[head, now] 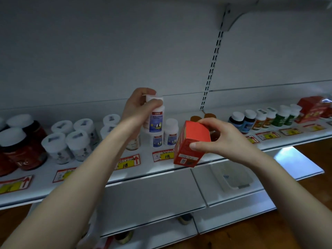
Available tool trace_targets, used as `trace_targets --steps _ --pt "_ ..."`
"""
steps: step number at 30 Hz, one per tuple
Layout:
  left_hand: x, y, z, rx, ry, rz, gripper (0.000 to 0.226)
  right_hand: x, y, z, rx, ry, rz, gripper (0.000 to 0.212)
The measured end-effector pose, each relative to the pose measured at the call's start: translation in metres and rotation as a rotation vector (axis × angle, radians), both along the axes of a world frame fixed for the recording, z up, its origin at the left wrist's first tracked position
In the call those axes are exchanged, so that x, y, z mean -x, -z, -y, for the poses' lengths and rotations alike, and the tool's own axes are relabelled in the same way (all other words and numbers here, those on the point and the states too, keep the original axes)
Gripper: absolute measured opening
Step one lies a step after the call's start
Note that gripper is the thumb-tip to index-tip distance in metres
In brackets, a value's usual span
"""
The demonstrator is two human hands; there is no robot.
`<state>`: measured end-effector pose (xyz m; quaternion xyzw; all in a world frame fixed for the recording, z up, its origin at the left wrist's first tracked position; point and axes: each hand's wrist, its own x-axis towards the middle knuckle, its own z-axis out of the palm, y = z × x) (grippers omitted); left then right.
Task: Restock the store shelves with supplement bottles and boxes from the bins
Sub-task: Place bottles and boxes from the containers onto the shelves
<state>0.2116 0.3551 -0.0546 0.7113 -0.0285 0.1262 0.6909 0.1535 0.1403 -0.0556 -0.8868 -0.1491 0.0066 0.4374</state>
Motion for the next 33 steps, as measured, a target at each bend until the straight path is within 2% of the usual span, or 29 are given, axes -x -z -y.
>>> trace_targets --steps 7,13,18,21,23,25,33 --pt "-0.046 -0.014 -0.023 -0.097 0.044 -0.028 0.035 -0.01 0.0 -0.005 0.053 -0.06 -0.043 0.049" --pt "-0.077 0.001 -0.034 -0.239 0.076 -0.131 0.029 -0.023 -0.003 -0.008 0.095 -0.091 -0.06 0.051" --pt "-0.098 0.003 -0.037 -0.244 0.081 -0.188 0.016 -0.028 -0.004 -0.007 0.131 -0.106 -0.069 0.052" --pt "-0.108 -0.001 -0.038 -0.255 0.07 -0.172 0.018 -0.029 -0.003 -0.006 0.141 -0.109 -0.074 0.054" --pt "-0.112 0.001 -0.038 -0.327 0.061 -0.173 0.017 -0.03 -0.002 -0.007 0.148 -0.11 -0.082 0.056" --pt "-0.114 0.008 -0.035 -0.424 0.072 -0.181 0.026 -0.031 -0.002 -0.008 0.149 -0.113 -0.091 0.055" --pt "-0.118 0.038 -0.036 -0.557 0.166 -0.287 0.033 -0.03 0.003 -0.012 0.116 -0.117 -0.12 0.054"
